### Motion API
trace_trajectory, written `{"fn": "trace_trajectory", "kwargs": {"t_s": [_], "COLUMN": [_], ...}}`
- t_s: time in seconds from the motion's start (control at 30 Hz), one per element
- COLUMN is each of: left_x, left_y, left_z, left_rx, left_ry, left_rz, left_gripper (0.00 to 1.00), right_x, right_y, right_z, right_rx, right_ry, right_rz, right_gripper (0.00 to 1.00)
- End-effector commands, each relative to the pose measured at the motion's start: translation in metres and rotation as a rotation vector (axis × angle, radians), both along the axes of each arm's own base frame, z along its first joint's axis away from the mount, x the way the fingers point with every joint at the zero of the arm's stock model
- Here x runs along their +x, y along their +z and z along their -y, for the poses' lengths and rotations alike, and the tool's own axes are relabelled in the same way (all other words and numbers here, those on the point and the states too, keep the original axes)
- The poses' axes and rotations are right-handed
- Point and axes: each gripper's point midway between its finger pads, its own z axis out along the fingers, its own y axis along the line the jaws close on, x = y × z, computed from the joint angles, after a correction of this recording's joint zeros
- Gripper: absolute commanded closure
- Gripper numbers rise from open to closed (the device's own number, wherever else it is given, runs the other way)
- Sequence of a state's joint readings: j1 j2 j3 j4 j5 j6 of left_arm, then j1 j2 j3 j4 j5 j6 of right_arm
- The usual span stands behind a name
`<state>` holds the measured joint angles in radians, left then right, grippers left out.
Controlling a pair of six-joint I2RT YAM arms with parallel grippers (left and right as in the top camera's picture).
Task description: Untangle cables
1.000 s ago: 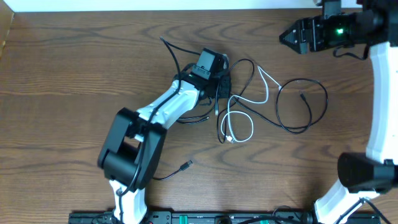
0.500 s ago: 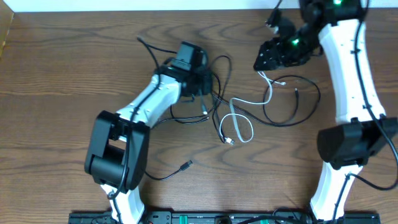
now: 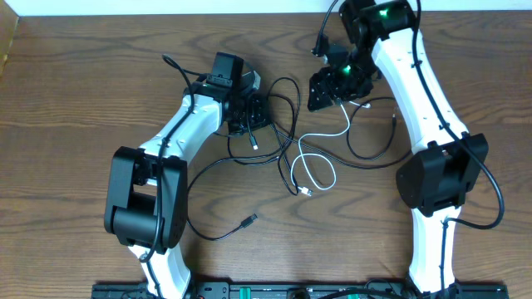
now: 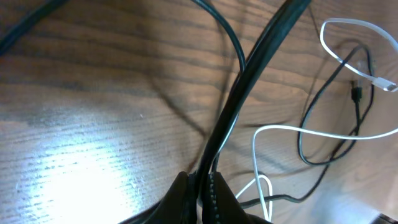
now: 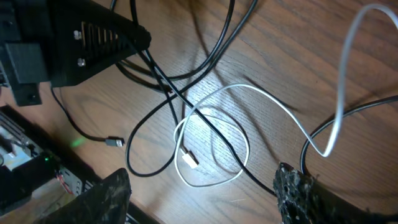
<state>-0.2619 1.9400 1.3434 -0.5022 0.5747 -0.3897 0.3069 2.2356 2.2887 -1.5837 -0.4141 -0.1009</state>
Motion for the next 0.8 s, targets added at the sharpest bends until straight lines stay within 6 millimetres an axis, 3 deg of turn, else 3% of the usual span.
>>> {"fn": "trace_trajectory", "kwargs": {"t_s": [0.0,0.2,0.47,0.63,0.77], "left_x": [-0.003,-0.004,-0.004,-0.004,-0.004], "left_y": [0.011,0.011,0.011,0.011,0.011], "left_z": [-0.002,-0.004,-0.004,-0.004,-0.004], "left_rx": [-0.043,-0.041,-0.041,-0.041,-0.041], "left_ry": [0.005,0.009,0.01,0.01,0.01], "left_rz": [-0.013,-0.02,-0.02,-0.02,-0.02], "left_gripper": [0.93,0.93,0.93,0.93,0.93], "right_x": [-0.003,-0.013,-0.039,-0.049,-0.046], "right_y": [-0.005,-0.015,-0.057,-0.083,-0.11], "right_z": [-0.007,-0.015,-0.033,-0.039,-0.03], "right_rx": [-0.028,-0.077,-0.121,-0.155,-0.256], "right_ry": [-0.012,0.006,0.022,-0.005,-0.065], "right_rz": [-0.012,-0.029,-0.127,-0.159,-0.132], "right_gripper": [0.29,0.28,0.28,0.37,0.46]}}
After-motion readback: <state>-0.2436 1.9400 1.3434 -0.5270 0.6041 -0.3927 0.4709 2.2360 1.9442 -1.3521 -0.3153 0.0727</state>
